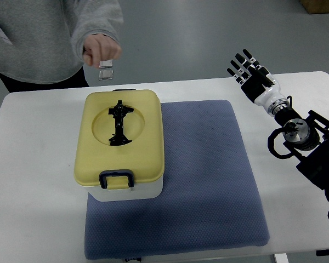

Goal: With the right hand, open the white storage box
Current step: 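Move the right hand toward the yellow lid of the white box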

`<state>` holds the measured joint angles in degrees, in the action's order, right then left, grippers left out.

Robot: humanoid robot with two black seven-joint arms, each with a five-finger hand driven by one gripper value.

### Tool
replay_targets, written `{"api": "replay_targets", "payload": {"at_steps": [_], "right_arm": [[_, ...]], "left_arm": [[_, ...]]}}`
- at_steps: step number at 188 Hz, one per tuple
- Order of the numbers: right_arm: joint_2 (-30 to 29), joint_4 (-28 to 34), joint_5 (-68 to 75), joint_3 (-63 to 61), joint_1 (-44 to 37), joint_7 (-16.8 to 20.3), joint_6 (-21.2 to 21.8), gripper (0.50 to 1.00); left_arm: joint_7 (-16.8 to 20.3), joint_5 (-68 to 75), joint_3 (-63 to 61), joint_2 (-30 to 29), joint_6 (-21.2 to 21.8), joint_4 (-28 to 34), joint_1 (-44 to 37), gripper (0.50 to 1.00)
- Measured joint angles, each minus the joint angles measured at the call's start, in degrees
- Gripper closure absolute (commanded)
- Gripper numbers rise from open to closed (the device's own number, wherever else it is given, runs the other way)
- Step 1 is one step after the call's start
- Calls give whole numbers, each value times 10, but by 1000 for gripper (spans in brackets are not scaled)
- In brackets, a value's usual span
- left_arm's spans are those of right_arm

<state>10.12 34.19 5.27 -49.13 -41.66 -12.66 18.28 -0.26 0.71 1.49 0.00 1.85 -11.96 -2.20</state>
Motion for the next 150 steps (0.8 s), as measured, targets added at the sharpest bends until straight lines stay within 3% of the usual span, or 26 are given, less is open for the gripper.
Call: {"api": "replay_targets", "payload": {"at_steps": [78,113,150], "right_arm": [[11,1,-27,10,-16,4,3,548],[12,2,-197,29,-69,6,36,548],[23,9,-489,115,-168,7,95,546]], "left_arm": [[0,0,0,0,0,0,0,500],[0,0,0,0,0,0,0,500],[-1,0,0,0,0,-1,0,500]]}}
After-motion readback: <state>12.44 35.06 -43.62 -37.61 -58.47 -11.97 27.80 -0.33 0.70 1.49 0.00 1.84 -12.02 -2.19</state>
